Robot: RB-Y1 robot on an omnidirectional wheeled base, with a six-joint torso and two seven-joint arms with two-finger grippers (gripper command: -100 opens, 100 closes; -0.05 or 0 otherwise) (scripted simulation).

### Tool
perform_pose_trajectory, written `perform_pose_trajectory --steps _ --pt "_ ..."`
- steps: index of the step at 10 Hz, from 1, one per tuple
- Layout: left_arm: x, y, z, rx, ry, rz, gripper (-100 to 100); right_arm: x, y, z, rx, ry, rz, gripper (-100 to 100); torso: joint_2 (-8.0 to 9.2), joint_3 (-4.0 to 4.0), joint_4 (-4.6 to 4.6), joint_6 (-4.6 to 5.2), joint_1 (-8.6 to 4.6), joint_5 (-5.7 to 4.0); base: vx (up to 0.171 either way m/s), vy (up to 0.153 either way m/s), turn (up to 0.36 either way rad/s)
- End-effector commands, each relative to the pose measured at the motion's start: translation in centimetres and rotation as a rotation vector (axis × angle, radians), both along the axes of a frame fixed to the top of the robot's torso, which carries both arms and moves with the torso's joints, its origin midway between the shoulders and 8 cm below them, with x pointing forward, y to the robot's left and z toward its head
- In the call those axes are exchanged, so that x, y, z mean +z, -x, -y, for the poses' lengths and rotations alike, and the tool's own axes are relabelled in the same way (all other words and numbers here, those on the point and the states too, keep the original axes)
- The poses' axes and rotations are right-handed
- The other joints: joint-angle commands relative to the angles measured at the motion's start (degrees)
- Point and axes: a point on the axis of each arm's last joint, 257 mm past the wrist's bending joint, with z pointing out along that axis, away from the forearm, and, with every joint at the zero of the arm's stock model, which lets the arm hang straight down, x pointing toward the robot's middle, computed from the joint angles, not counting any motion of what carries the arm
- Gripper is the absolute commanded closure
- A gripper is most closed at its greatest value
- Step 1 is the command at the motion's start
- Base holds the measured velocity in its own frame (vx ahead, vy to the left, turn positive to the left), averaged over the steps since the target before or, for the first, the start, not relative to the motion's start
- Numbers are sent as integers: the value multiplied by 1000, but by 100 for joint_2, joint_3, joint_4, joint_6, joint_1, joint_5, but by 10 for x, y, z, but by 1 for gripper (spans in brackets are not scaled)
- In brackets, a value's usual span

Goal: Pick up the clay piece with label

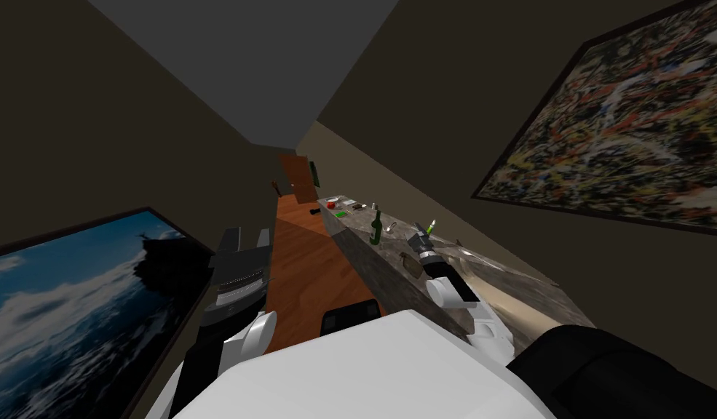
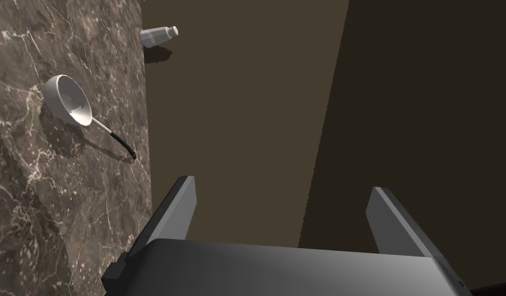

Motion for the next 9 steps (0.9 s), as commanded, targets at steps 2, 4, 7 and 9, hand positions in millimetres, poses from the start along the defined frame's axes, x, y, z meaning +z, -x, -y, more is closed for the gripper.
perform_pose_trajectory --steps 2,4,7,9 --pt "0 0 0 0 0 0 0 -20 1 16 -17 -56 -78 -100 -6 -3 -1 0 1 1 111 54 8" --pt "0 0 0 0 0 0 0 -36 5 31 -35 -107 -143 -100 -7 -3 -1 0 2 0 116 59 6" --pt "0 0 0 0 0 0 0 -50 10 46 -56 -160 -200 -100 15 9 4 1 -12 -2 59 28 3" --pt "0 0 0 0 0 0 0 -58 15 60 -77 -211 -236 -100 23 13 5 1 -10 -2 59 39 1"
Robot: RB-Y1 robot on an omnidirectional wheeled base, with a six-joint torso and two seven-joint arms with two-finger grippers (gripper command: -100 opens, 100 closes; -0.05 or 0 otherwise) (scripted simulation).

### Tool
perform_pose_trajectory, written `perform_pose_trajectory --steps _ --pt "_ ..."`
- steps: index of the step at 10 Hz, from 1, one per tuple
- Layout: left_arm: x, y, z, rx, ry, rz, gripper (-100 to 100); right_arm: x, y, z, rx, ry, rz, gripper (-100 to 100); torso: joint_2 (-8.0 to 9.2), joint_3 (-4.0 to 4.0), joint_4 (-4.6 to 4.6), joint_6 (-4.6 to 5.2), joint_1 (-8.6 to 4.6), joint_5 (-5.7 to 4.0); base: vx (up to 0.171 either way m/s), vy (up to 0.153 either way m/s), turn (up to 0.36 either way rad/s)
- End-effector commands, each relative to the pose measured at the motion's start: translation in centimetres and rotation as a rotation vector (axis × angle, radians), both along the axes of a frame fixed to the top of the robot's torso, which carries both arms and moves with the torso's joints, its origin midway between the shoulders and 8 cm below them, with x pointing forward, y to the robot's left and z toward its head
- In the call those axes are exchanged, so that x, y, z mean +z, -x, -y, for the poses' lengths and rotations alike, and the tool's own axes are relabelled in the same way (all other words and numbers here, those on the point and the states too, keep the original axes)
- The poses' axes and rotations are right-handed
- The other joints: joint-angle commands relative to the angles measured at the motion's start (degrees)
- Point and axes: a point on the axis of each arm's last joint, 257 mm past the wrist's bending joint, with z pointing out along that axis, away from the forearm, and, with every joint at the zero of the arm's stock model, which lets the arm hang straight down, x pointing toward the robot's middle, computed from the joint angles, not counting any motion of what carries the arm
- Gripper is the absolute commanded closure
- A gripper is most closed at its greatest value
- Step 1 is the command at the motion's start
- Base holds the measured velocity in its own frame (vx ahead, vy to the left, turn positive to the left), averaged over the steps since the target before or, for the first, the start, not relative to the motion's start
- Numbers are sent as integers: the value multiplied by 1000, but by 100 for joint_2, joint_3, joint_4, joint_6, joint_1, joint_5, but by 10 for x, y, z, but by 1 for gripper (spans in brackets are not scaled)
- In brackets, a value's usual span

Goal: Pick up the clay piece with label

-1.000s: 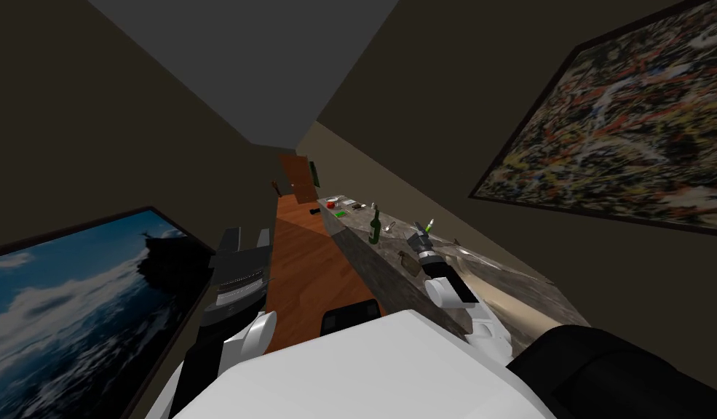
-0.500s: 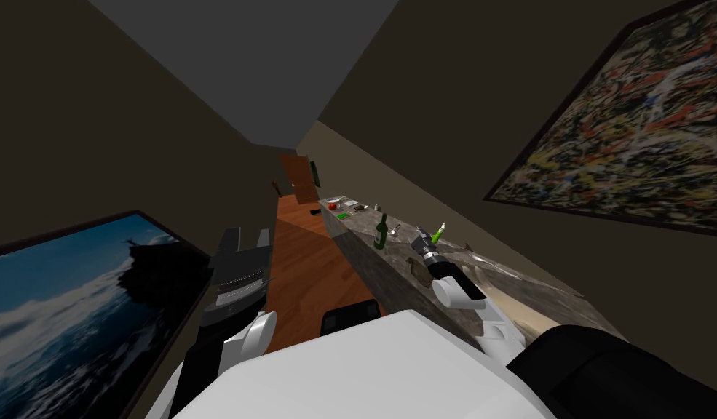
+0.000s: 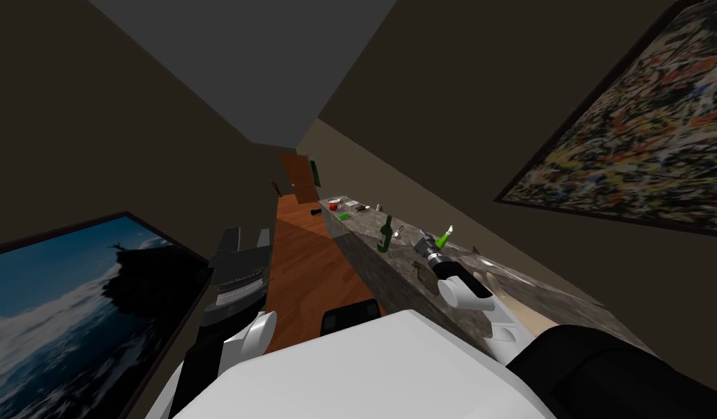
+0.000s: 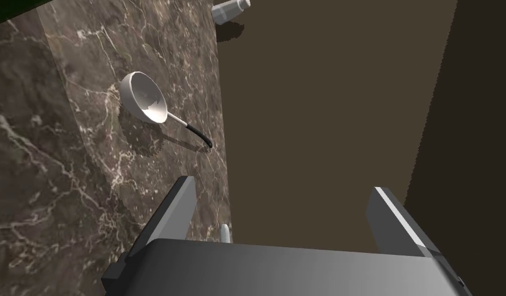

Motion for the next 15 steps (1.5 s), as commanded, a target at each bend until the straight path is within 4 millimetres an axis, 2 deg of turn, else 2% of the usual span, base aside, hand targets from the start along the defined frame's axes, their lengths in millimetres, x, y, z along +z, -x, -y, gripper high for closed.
perform_pose_trajectory --steps 1,2,3,4,5,7,8,10,11,13,14,15 --pt "0 0 0 0 0 0 0 -10 4 6 -14 -33 -40 -100 0 0 0 0 0 0 89 50 -2" --pt "0 0 0 0 0 0 0 -12 4 6 -15 -35 -49 -100 -3 -3 -2 0 1 1 40 25 -1" --pt "0 0 0 0 0 0 0 -18 10 20 -40 -86 -74 -100 8 3 1 0 -5 -1 73 46 2" --pt "0 0 0 0 0 0 0 -24 11 20 -43 -92 -98 -100 2 1 0 0 -1 0 87 49 -6" --pt "0 0 0 0 0 0 0 -27 17 33 -69 -139 -113 -100 -3 -3 -2 -1 1 0 112 66 -1" --pt "0 0 0 0 0 0 0 -39 21 34 -76 -154 -160 -100 -9 -7 -3 -1 2 1 71 33 -4" --pt "0 0 0 0 0 0 0 -40 26 46 -103 -203 -165 -100 6 2 0 0 -8 -1 75 32 -7" --pt "0 0 0 0 0 0 0 -52 31 46 -111 -216 -213 -100 2 0 -1 0 -4 -1 52 31 -4" --pt "0 0 0 0 0 0 0 -54 37 58 -142 -268 -223 -100 13 6 1 0 -7 -1 57 56 -11" --pt "0 0 0 0 0 0 0 -64 42 58 -150 -279 -264 -100 2 0 0 0 1 1 62 34 -8" --pt "0 0 0 0 0 0 0 -64 48 69 -182 -330 -269 -100 9 4 1 -1 -8 -1 62 26 -15" --pt "0 0 0 0 0 0 0 -71 51 69 -188 -338 -296 -100 6 3 1 0 -7 -2 69 35 -14"
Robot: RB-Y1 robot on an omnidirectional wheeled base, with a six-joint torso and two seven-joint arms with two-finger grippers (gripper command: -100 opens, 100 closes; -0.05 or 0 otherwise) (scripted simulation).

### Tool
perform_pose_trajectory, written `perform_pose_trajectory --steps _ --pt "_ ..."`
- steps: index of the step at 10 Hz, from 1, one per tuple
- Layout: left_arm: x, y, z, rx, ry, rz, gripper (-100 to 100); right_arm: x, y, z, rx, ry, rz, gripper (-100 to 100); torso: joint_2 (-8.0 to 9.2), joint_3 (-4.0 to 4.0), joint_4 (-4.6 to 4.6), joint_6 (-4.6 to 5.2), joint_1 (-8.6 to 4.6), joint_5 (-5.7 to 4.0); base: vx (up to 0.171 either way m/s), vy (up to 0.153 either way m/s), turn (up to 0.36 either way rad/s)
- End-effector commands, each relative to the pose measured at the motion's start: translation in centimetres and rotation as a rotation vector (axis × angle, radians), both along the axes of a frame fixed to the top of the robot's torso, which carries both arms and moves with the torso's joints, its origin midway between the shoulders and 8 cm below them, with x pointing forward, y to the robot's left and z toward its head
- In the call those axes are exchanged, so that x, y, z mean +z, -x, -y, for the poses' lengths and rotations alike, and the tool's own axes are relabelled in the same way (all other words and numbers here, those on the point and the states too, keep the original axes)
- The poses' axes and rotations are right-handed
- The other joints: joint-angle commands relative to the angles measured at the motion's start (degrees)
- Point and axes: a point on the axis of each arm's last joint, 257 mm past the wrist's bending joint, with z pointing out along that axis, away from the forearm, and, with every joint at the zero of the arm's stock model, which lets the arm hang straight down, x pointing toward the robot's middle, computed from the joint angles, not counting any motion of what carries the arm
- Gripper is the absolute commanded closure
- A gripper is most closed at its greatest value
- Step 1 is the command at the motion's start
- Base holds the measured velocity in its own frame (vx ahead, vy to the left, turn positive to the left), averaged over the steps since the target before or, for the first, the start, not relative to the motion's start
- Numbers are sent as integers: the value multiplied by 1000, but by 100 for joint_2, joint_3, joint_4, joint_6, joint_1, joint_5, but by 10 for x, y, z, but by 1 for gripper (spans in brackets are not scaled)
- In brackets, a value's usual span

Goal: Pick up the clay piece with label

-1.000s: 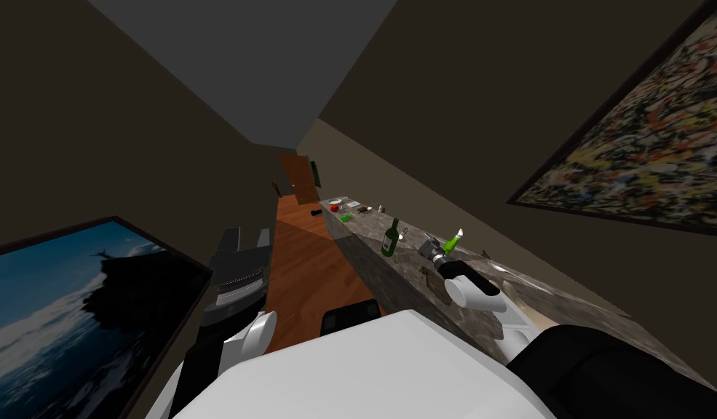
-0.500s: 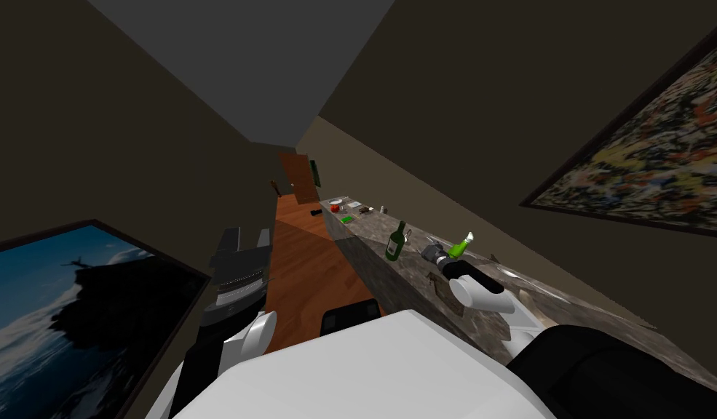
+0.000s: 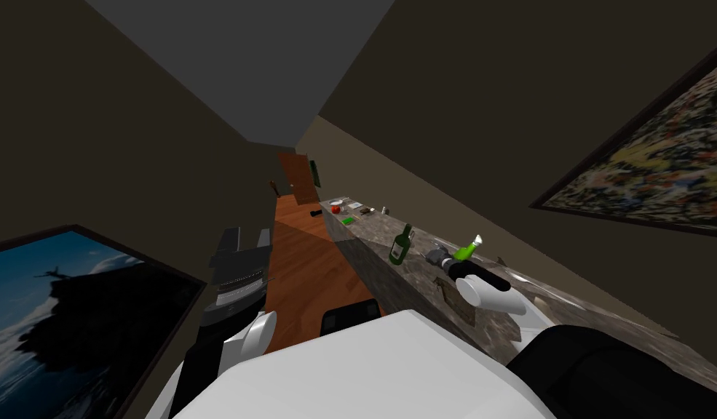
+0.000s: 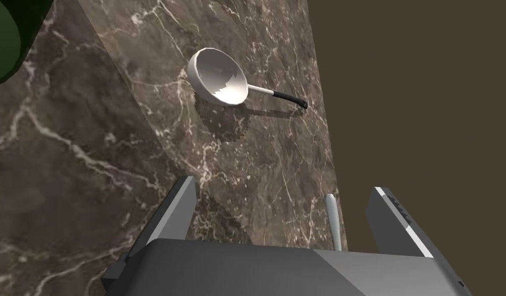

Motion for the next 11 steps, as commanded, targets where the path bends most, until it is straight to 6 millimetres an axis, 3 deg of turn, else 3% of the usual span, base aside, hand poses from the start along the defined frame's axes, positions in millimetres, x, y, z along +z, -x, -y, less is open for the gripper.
perform_pose_trajectory --steps 1,2,4,5,11 --pt "0 0 0 0 0 0 0 -6 5 0 -9 -18 -31 -100 0 0 0 0 0 0 39 25 1" --pt "0 0 0 0 0 0 0 -8 12 11 -49 -67 -41 -100 7 4 1 0 -2 0 65 38 -21" --pt "0 0 0 0 0 0 0 -16 17 10 -54 -80 -78 -100 0 0 0 0 0 0 51 27 -7" --pt "0 0 0 0 0 0 0 -19 25 20 -98 -131 -92 -100 9 4 2 -1 -3 -1 64 52 -21" --pt "0 0 0 0 0 0 0 -37 54 34 -202 -255 -185 -100 1 1 0 0 1 0 58 35 -21"
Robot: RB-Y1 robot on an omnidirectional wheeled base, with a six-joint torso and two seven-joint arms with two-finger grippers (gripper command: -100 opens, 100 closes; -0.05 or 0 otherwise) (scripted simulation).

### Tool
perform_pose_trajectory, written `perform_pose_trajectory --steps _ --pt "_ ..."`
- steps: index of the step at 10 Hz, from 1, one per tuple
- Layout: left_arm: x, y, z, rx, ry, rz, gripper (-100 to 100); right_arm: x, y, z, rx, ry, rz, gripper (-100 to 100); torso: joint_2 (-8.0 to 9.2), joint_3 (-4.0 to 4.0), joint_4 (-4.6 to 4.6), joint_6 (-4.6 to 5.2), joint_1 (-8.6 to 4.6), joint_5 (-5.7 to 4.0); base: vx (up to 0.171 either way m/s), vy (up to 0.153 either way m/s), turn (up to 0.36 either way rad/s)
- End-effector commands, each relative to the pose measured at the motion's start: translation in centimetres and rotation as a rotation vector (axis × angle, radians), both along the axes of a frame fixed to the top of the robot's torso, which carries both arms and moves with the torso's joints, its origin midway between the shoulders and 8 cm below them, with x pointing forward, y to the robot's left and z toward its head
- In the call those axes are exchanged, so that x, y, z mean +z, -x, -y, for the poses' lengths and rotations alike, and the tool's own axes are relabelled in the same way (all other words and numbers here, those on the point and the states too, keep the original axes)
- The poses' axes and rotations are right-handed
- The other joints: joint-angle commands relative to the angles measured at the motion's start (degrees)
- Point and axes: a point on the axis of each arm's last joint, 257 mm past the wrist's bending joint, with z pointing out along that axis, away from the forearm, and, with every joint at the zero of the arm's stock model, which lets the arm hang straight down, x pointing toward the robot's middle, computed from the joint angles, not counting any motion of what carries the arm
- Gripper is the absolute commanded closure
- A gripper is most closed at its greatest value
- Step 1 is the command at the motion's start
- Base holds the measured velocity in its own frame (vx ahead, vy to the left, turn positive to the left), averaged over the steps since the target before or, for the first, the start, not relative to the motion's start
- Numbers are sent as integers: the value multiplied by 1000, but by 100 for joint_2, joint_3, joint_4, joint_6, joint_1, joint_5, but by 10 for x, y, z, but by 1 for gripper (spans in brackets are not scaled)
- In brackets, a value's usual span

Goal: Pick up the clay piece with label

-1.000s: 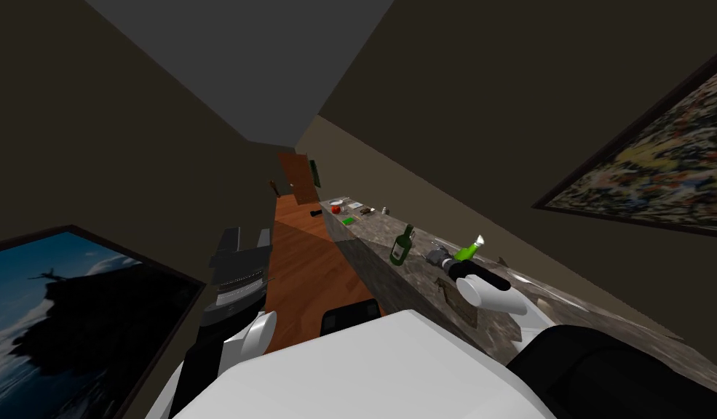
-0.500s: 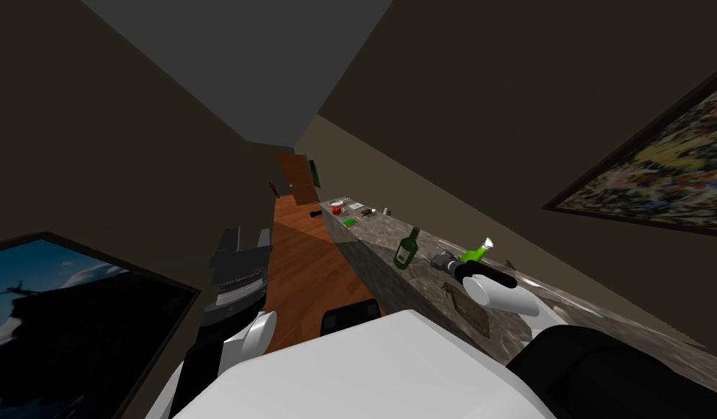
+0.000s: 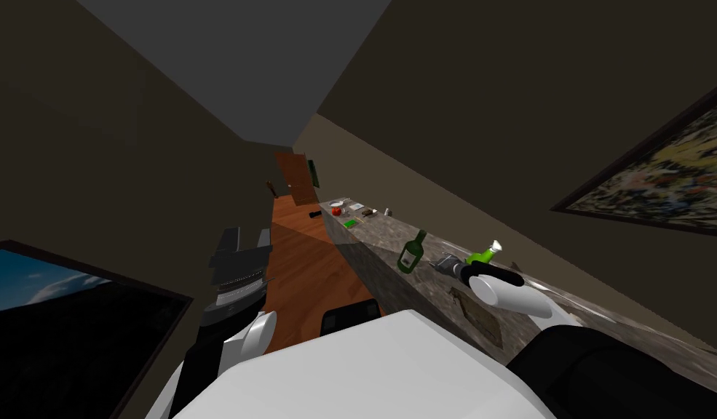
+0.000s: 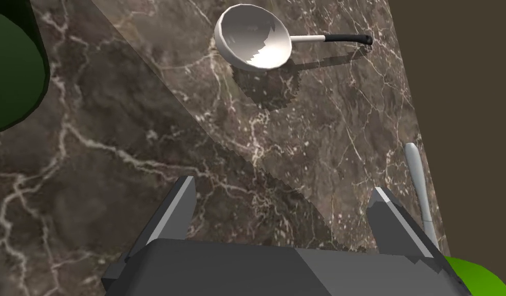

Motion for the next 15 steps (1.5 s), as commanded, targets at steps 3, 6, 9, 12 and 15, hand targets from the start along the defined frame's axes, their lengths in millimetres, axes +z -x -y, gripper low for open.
perform_pose_trajectory --steps 3,6,9,12,15 --pt "0 0 0 0 0 0 0 -10 18 7 -66 -76 -61 -100 5 4 2 1 -7 -1 43 26 -22" --pt "0 0 0 0 0 0 0 -16 32 11 -122 -132 -99 -100 2 1 0 0 -3 0 47 31 -20" --pt "0 0 0 0 0 0 0 -18 51 21 -224 -217 -127 -100 8 4 2 0 -7 -1 45 27 -38" --pt "0 0 0 0 0 0 0 -24 67 21 -287 -275 -170 -100 14 8 3 -1 -8 -1 29 24 -21" --pt "0 0 0 0 0 0 0 -29 83 21 -345 -325 -212 -100 11 6 3 1 -6 -1 34 25 -38"
